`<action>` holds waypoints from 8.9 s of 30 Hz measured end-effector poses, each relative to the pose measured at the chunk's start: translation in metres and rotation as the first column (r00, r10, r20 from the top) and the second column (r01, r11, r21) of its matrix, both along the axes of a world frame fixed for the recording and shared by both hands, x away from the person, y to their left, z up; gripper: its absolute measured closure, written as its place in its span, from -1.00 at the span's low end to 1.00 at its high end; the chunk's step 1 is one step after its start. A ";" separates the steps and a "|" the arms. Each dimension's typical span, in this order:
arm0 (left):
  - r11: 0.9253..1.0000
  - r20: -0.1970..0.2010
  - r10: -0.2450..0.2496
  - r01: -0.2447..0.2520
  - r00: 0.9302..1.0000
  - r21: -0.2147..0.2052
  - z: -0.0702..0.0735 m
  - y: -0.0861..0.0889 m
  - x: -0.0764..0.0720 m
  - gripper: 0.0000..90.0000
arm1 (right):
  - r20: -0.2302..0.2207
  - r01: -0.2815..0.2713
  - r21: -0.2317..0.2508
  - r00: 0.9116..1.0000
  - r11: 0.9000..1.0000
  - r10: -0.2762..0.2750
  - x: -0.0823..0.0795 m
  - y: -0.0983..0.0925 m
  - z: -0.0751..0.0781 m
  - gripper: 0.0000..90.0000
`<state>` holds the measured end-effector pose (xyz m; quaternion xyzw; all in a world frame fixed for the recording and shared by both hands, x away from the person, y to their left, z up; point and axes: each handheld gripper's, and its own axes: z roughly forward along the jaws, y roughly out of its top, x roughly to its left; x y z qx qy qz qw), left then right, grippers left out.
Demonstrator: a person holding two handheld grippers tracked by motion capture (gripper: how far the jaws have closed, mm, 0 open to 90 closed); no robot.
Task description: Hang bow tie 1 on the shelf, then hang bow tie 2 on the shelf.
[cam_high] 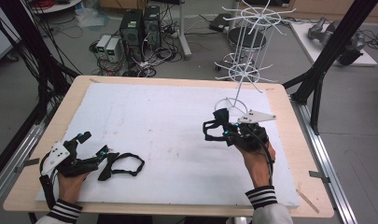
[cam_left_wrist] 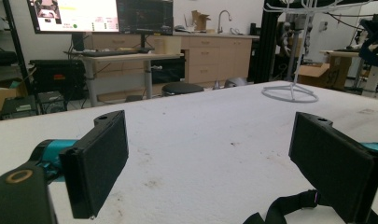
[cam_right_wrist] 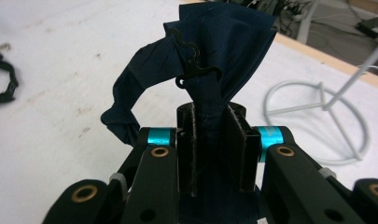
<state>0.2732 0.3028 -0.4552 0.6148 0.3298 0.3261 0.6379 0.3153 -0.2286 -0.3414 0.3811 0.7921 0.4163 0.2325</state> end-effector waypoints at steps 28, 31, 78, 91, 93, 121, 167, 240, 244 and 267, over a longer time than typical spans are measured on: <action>1.000 0.000 0.000 0.000 1.000 -0.002 0.000 0.000 0.000 -0.73 | 0.197 0.164 0.220 0.958 0.962 -0.209 -0.012 -0.043 0.019 0.68; 1.000 0.000 0.000 0.000 1.000 -0.002 0.000 0.000 0.000 -0.73 | 0.200 0.179 0.247 0.952 0.952 -0.231 -0.011 -0.048 0.019 0.68; 1.000 -0.002 -0.001 0.001 1.000 -0.001 0.000 0.000 0.000 -0.73 | 0.199 0.337 0.326 0.889 0.883 -0.413 0.025 -0.083 0.031 0.68; 1.000 -0.003 0.000 0.000 1.000 0.001 0.000 0.000 0.000 -0.73 | 0.154 0.362 0.363 0.885 0.859 -0.439 0.040 -0.091 0.023 0.68; 1.000 -0.003 -0.001 0.001 1.000 0.000 0.000 0.000 0.001 -0.73 | 0.148 0.364 0.365 0.886 0.857 -0.439 0.042 -0.090 0.022 0.68; 1.000 -0.008 -0.014 0.014 1.000 0.001 0.000 0.000 0.001 -0.73 | 0.053 0.381 0.316 0.907 0.869 -0.417 0.058 -0.089 0.007 0.67; 1.000 -0.002 -0.009 0.009 1.000 0.000 0.000 0.000 0.000 -0.73 | 0.296 -0.061 0.282 0.955 0.958 -0.026 -0.034 -0.050 -0.021 -0.98; 0.838 -0.485 -0.029 0.286 0.874 0.464 0.091 -0.010 0.015 -0.72 | 0.389 -0.158 0.344 0.921 0.925 0.013 -0.056 -0.034 -0.034 -0.98; 0.816 -0.536 0.029 0.290 0.844 0.500 0.090 -0.014 0.015 -0.72 | 0.392 -0.158 0.339 0.920 0.927 0.013 -0.056 -0.033 -0.034 -0.98; 0.745 -0.662 0.086 0.393 0.744 0.539 0.082 -0.036 0.032 -0.63 | 0.403 -0.167 0.346 0.915 0.923 0.014 -0.057 -0.032 -0.032 -0.98</action>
